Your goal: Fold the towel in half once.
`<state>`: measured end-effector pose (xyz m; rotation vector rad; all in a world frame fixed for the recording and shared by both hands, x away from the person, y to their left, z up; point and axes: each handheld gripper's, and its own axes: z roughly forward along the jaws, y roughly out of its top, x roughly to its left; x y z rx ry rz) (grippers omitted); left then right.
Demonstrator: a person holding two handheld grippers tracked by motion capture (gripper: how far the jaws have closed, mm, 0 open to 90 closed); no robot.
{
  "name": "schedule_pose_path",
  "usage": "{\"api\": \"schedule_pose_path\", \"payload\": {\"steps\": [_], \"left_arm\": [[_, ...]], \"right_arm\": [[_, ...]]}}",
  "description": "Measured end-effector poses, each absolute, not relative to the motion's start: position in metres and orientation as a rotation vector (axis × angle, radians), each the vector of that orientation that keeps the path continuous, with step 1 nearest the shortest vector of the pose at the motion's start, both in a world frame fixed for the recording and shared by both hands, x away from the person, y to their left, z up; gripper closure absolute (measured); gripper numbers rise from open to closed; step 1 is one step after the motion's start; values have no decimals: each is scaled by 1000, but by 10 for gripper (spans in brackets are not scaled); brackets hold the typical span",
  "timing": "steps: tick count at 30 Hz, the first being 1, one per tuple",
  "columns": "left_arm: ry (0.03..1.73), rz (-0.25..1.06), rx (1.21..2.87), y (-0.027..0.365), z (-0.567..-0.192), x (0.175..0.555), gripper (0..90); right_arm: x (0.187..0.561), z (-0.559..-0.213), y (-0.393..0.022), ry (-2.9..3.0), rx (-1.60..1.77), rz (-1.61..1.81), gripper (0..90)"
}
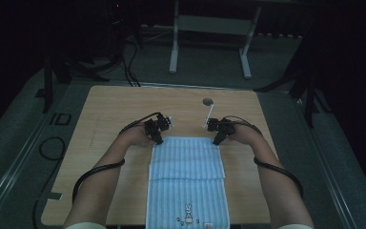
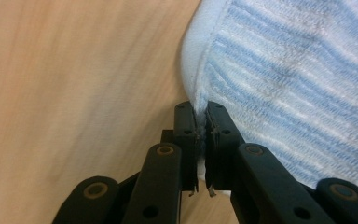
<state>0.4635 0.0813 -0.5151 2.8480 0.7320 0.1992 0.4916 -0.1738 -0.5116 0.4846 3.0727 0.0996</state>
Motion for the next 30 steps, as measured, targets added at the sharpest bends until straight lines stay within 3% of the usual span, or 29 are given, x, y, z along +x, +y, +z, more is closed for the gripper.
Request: {"api": "schedule_pose_path", "payload": {"steps": [4, 5, 7, 15, 21, 30], "left_arm": [[798, 260, 2787, 87, -504, 471, 853], [815, 359, 2751, 89, -491, 476, 853], [808, 415, 2736, 88, -480, 479, 852], [797, 495, 2742, 84, -446, 492, 851], [779, 744, 2712, 83, -386, 502, 851], [800, 882, 2580, 89, -343, 502, 849]], "right_arm": [[496, -503, -177, 3010, 524, 124, 844], [500, -490, -179, 2956, 546, 164, 845], [504, -480, -179, 2923, 548, 176, 845], [517, -447, -176, 2839, 546, 166, 844], [533, -385, -166, 2705, 537, 165, 844], [539, -331, -166, 2562, 564, 227, 843]]}}
